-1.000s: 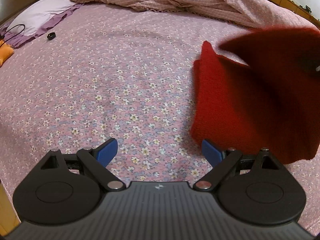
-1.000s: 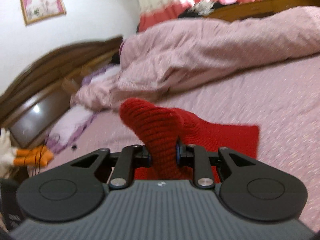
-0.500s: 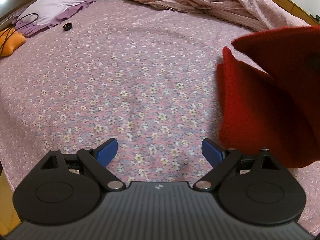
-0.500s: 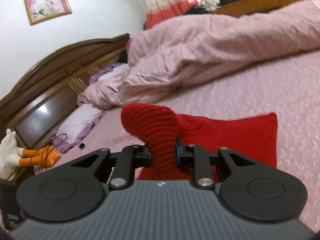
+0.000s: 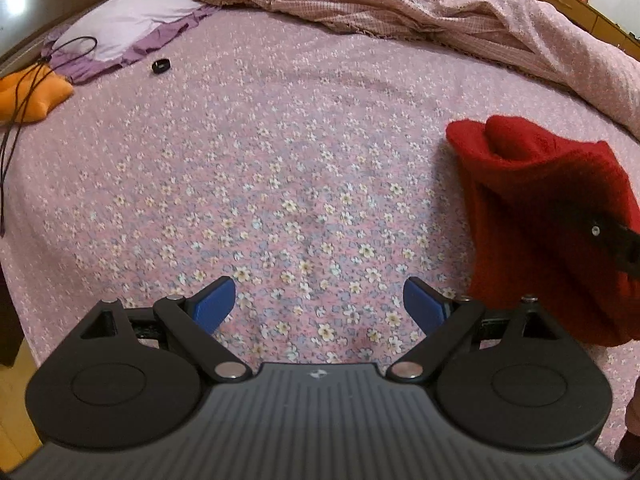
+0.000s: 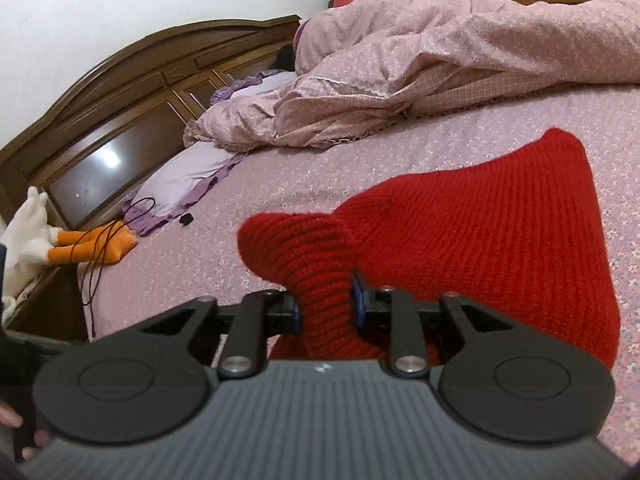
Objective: Fold small clothes
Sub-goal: 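Lift the bundle edge with the right gripper and fold it over, then open the right gripper and release the folded edge onto the bundle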
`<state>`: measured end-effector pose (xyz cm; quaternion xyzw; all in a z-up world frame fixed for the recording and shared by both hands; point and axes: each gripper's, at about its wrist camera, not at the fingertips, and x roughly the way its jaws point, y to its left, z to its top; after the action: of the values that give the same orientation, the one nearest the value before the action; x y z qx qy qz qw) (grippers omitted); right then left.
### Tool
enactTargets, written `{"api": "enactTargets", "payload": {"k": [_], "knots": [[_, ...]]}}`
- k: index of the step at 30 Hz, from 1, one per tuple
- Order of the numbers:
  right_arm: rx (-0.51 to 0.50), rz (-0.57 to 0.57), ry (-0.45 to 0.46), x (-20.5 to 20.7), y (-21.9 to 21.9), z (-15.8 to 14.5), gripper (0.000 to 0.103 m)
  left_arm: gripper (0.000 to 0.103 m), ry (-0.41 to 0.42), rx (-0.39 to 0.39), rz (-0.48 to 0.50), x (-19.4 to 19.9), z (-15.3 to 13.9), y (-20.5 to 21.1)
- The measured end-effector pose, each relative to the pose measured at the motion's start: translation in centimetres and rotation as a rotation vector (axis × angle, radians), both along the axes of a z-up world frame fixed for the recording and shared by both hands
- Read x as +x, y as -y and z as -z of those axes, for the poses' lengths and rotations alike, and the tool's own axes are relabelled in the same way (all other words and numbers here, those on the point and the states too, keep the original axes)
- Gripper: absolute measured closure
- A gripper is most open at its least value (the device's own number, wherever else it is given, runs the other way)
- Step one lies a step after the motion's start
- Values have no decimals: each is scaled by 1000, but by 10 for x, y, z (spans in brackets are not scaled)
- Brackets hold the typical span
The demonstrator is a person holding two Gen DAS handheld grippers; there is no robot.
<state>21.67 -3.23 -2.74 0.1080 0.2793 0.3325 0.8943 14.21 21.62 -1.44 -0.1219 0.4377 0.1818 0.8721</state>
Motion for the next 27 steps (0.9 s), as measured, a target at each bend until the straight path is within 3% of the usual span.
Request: {"api": "enactTargets", "payload": {"k": [8, 17, 27], "knots": [[59, -4, -38, -15, 15, -7, 54, 9, 55, 15, 54, 6, -29, 10], [103, 13, -84, -42, 49, -25, 51, 10, 100, 52, 138, 16, -58, 36], [151, 216, -57, -43, 113, -26, 50, 10, 158, -74, 233, 56, -60, 72]]}}
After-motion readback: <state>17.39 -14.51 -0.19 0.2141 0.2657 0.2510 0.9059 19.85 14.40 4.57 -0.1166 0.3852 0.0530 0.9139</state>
